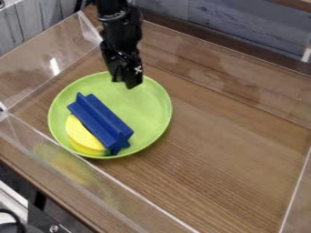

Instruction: Put the blue object in the green plate

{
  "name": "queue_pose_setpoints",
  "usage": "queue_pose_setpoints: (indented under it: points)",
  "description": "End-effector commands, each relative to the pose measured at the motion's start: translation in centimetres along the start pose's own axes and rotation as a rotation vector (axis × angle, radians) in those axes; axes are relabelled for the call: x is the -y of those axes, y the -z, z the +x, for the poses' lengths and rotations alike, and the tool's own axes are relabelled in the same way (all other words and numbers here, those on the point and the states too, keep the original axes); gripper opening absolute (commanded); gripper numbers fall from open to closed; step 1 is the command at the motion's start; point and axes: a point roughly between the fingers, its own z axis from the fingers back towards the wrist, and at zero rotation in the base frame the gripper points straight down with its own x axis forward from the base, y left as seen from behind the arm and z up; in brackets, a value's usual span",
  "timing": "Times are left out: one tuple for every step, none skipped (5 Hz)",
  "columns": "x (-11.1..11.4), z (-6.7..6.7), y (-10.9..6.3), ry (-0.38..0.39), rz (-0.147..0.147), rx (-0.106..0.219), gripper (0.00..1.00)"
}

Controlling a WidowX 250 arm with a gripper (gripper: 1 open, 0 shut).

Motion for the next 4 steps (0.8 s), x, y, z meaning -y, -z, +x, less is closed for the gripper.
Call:
queue_pose_setpoints:
  points:
    - [-0.5, -0.1, -0.9, 0.061, 0.025, 0.029, 1.0]
    - [-0.3, -1.1, -0.5, 0.066, 0.019, 0.024, 1.0]
    - [0.0, -2.2, -0.1, 0.063, 0.016, 0.024, 1.0]
    - [0.3, -2.6, -0.9, 0.034, 0.017, 0.029, 1.0]
